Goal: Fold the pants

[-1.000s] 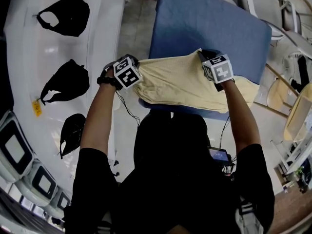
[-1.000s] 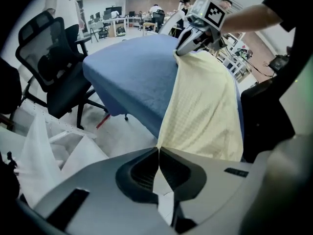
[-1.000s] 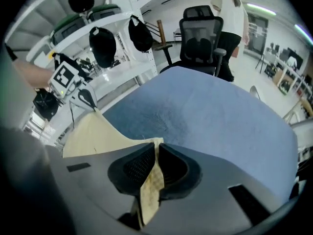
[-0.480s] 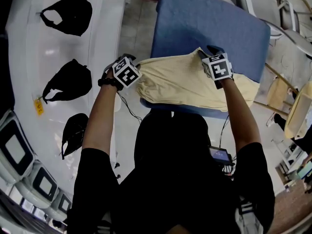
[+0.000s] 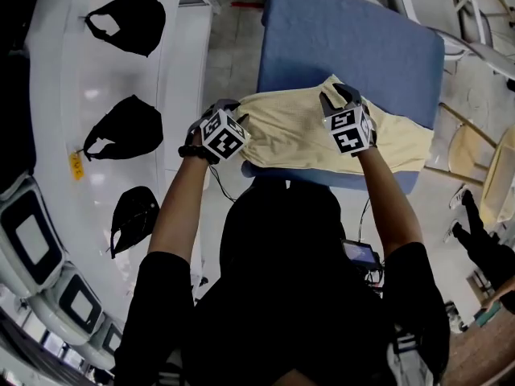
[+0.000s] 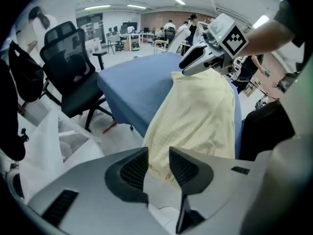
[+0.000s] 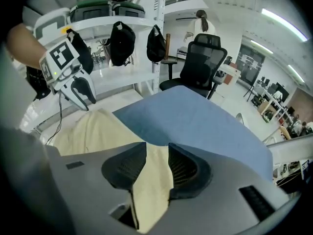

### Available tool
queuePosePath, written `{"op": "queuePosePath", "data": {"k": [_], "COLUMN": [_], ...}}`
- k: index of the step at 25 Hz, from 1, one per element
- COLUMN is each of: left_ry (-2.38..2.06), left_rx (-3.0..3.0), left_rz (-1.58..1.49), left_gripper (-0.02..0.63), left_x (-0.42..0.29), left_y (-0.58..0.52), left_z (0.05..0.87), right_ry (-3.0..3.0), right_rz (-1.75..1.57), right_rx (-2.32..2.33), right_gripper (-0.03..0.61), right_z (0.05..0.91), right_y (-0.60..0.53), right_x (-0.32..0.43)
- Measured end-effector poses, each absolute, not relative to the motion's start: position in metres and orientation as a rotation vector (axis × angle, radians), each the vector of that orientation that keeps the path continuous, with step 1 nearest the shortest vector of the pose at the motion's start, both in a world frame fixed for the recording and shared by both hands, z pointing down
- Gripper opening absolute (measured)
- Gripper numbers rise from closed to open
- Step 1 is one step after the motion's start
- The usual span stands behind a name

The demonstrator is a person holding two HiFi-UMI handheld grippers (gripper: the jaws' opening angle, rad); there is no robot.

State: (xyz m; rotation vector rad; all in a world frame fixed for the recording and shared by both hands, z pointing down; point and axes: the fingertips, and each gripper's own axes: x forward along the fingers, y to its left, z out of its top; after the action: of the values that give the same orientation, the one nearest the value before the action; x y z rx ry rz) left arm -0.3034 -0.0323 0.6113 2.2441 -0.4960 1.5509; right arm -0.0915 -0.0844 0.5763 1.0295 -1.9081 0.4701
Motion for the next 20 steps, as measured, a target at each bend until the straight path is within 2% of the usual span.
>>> {"op": "queuePosePath", "data": {"k": [7,16,20], "left_ry": [-0.385,-0.352,-0.408], "left_rx": [2.365,2.365,2.271], "left_rz": [1.558,1.524,1.620], "left_gripper": [0.147,0.141,0.141], "left_x": [-0.242,-0.164,-0.147], "left_y": [-0.017,0.011,0.022], "left_z": [0.602,0.599,0.624], "right_ry": [-1.881,-1.788,-1.802], "right_rz": [0.527,0.573,0.594], "right_rx": [1.073,1.099,1.059], "right_gripper": [0.141,0.130,0.130], "right_z": [0.582,0.600,0.614], "right_y": [-0.055,-0.016,0.000], "right_x": [-0.076,0.010,0.054]}}
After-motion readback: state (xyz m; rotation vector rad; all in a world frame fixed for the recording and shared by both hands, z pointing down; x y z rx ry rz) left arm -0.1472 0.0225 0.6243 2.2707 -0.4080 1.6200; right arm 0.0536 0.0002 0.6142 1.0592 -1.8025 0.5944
